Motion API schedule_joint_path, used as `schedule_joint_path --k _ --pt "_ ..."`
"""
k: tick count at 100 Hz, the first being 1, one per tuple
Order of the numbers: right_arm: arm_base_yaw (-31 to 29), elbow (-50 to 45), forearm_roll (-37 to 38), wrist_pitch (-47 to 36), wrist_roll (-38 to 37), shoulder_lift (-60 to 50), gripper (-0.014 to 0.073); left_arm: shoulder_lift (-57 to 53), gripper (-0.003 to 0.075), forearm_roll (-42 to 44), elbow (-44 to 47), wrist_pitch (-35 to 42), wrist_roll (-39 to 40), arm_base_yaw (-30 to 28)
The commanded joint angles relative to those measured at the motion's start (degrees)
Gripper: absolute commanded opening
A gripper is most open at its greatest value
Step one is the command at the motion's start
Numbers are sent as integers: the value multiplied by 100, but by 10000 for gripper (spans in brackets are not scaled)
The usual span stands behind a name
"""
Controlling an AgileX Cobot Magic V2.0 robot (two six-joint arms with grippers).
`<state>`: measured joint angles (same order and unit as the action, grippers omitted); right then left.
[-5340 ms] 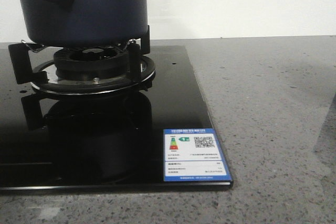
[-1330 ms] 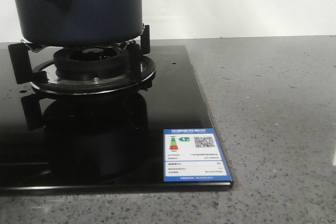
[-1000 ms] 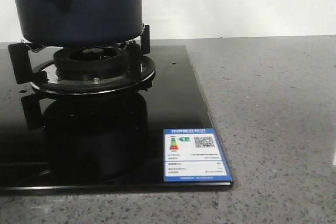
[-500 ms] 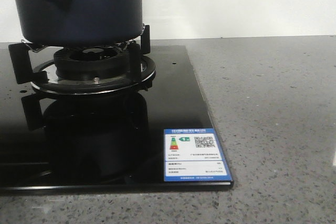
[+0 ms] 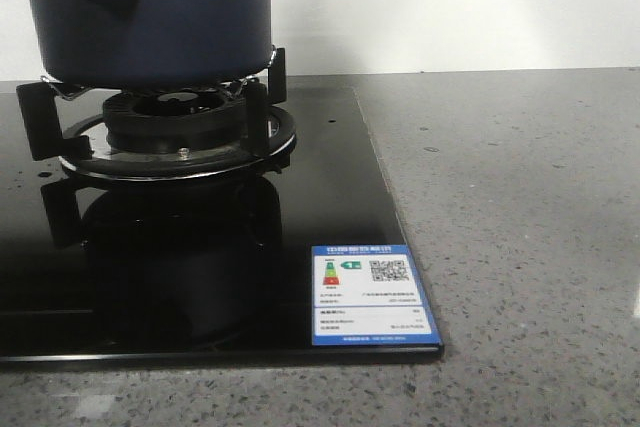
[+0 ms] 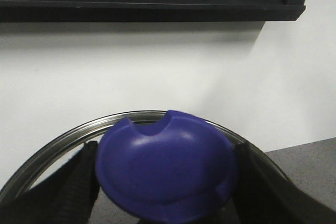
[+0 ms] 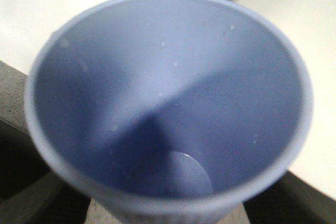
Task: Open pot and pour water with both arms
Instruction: 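Set the empty cup upright on the counter and open the right gripper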
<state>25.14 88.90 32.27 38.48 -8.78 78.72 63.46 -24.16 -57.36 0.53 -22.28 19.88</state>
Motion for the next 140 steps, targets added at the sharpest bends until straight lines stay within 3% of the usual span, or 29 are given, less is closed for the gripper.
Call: schedule_joint_path --k 1,14,32,57,95,140 --pt "-497 -399 -462 -779 -47 -588 318 -177 337 11 -247 694 0 43" --pt "-1126 -1915 -982 -2170 -104 -1313 318 -186 337 11 -247 694 0 43" --pt "-1747 -4025 -1051 -4086 -116 -2005 318 -186 337 11 -247 694 0 43" --pt "-2311 -5671 -1262 -6197 -116 -1854 318 -186 337 11 -247 694 0 43" --pt "-2629 -5897 -1317 -7512 -116 -564 318 -186 337 11 -247 694 0 43" --pt "-2629 -5897 -1317 -7590 -116 -89 318 -186 337 11 -247 743 0 43"
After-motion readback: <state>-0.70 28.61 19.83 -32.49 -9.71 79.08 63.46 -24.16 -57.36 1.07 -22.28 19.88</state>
